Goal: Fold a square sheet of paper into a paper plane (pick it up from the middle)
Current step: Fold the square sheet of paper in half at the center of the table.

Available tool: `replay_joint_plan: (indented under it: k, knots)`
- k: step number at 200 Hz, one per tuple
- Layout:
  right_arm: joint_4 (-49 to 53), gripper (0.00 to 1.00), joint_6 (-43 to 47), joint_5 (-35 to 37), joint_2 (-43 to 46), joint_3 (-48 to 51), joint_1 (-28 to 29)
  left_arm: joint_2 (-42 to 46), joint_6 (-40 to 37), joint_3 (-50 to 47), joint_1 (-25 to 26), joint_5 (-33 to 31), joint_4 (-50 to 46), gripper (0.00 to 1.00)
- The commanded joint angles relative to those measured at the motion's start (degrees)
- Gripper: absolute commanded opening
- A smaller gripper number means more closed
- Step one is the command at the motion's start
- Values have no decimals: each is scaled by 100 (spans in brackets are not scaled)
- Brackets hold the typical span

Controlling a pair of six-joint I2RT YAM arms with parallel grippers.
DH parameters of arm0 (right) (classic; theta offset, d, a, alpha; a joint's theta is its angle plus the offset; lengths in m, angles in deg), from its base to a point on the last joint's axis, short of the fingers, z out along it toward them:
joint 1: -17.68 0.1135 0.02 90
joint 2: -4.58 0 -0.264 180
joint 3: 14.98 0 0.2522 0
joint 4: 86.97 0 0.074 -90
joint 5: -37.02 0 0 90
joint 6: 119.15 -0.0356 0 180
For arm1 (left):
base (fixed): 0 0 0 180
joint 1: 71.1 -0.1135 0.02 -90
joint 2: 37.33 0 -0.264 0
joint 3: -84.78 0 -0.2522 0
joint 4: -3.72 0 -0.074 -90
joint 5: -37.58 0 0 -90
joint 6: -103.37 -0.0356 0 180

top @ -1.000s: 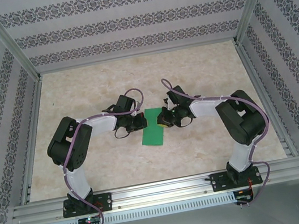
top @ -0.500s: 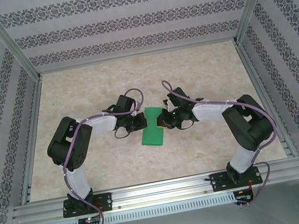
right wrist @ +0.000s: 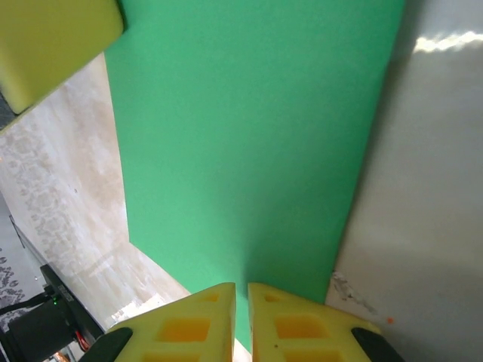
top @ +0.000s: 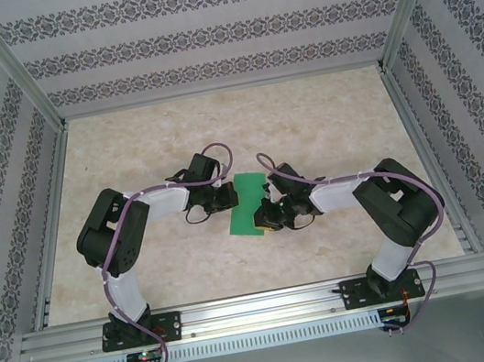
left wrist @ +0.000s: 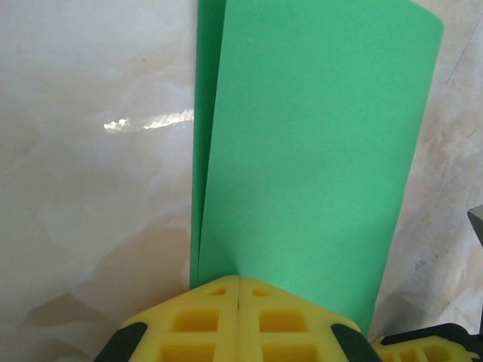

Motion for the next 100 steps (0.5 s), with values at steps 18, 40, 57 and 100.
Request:
replay_joint_plan:
  k: [18, 40, 57, 100]
  knots:
    - [210, 15, 13, 132, 570, 20, 98, -153, -103, -180, 131, -328, -826, 0]
    - [120, 15, -59, 58, 553, 97, 211, -141, -96, -155, 139, -340, -844, 0]
    - [119, 15, -40, 85, 437, 145, 327, -126, -85, -153, 141, -335, -844, 0]
    - [-32, 15, -33, 205, 69, 342, 346, -22, -59, -178, 167, -344, -831, 0]
